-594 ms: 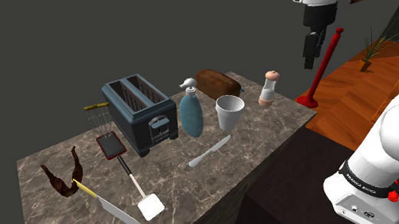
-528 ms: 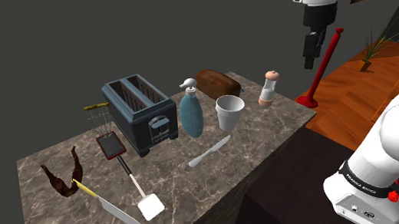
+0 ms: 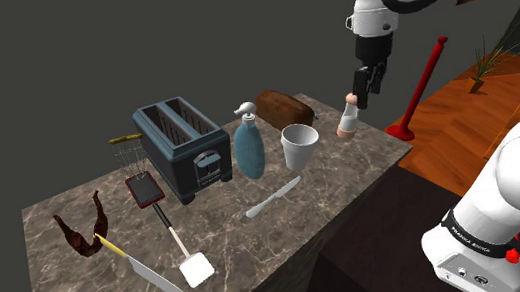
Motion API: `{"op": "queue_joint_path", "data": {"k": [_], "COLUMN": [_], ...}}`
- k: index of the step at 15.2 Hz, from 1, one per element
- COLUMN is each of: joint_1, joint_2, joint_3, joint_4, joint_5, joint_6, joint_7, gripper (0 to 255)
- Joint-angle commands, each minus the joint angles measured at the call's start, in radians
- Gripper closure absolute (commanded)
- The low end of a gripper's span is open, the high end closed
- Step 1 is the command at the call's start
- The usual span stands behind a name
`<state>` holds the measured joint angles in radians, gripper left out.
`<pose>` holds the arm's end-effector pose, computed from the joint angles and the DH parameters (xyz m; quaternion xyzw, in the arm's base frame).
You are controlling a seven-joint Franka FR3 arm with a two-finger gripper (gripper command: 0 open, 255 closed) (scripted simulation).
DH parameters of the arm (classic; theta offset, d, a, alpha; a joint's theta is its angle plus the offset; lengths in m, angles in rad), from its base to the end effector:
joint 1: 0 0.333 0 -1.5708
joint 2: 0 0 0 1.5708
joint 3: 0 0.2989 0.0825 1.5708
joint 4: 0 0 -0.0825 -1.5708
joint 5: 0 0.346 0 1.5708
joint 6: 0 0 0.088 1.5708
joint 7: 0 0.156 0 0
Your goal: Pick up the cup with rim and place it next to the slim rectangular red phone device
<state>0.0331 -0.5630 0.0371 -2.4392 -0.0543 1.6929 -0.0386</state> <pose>0.3229 0.0150 0.4353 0.9935 0.0561 -0.0912 0.0376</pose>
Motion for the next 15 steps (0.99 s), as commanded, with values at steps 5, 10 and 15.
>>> {"op": "queue_joint_path", "data": {"k": [5, 10, 15], "joint_1": [0.014, 0.022, 0.032], "joint_2": [0.201, 0.385, 0.577], "joint_3": [0.049, 0.08, 0.101], "joint_4": [0.036, 0.106, 0.211], "joint_5": [0.027, 0.028, 0.013], "joint_6": [0.173, 0.292, 0.383], "joint_7": [0.095, 0.169, 0.243], "gripper": [0, 0, 0]}}
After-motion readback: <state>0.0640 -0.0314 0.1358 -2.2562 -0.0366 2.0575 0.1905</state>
